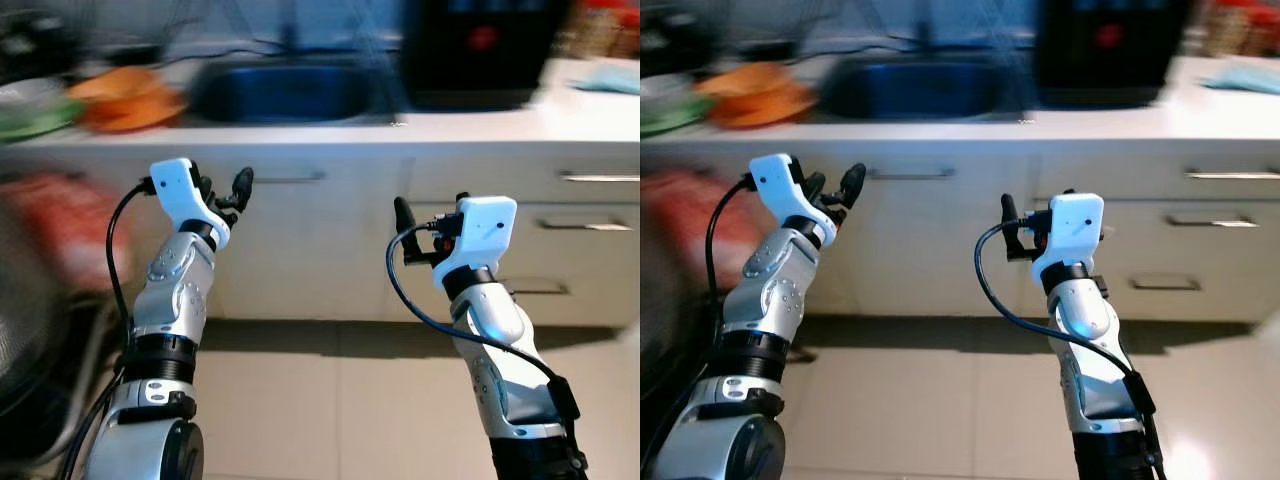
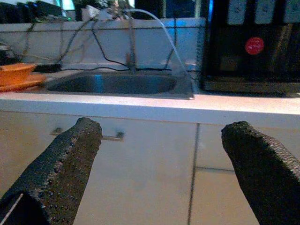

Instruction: Kitchen organization

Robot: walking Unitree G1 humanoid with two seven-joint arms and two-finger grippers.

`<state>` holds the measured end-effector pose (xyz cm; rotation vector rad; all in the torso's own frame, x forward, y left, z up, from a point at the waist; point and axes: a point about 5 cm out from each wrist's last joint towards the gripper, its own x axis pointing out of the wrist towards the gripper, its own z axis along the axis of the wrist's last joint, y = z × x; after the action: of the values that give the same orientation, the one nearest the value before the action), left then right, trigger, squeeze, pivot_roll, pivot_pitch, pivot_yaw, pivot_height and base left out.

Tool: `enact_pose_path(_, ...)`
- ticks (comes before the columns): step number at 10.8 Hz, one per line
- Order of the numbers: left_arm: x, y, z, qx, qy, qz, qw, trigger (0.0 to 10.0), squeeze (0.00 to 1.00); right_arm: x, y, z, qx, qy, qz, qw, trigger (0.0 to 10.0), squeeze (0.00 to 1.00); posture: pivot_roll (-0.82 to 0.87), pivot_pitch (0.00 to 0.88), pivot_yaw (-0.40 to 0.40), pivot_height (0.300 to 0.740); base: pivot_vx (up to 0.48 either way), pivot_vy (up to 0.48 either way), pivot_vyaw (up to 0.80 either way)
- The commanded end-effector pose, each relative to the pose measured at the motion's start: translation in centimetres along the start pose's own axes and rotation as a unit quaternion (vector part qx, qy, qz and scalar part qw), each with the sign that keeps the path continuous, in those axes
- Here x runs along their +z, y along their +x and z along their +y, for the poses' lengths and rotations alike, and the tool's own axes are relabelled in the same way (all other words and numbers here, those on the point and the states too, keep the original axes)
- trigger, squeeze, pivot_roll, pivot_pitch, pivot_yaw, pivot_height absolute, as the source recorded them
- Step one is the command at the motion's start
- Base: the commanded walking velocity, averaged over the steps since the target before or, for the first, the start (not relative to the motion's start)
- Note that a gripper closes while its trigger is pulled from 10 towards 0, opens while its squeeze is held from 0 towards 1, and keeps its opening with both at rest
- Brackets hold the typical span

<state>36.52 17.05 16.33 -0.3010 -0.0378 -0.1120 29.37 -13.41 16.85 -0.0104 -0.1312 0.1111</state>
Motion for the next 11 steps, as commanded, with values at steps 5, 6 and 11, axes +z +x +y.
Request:
enact_pose_path(5,0.1,0.1,-0.5,-0.007,0.0,-0.01,1.0,10.0,0.0,0.2,0.0,-0.2,0.001,-0.012,-0.005,1.0,10.0,0.0,0.03,0.0,0.084,0.74,0.2,0.0,0.0)
enact_pose_path(6,0.1,0.1,-0.5,-0.006,0.001,-0.01,1.0,10.0,0.0,0.2,0.0,-0.1,0.0,-0.011,-0.005,1.0,10.0,0.0,0.03,0.0,0.085,0.74,0.416,0.0,0.0)
enact_pose_path(11,1.6,-0.2,-1.3,-0.017,0.072,-0.059,0.995,10.0,0.0,1.0,0.0,0.3,0.014,-0.021,-0.021,0.999,10.0,0.0,0.03,0.0,0.077,0.74,0.428,0.0,0.0)
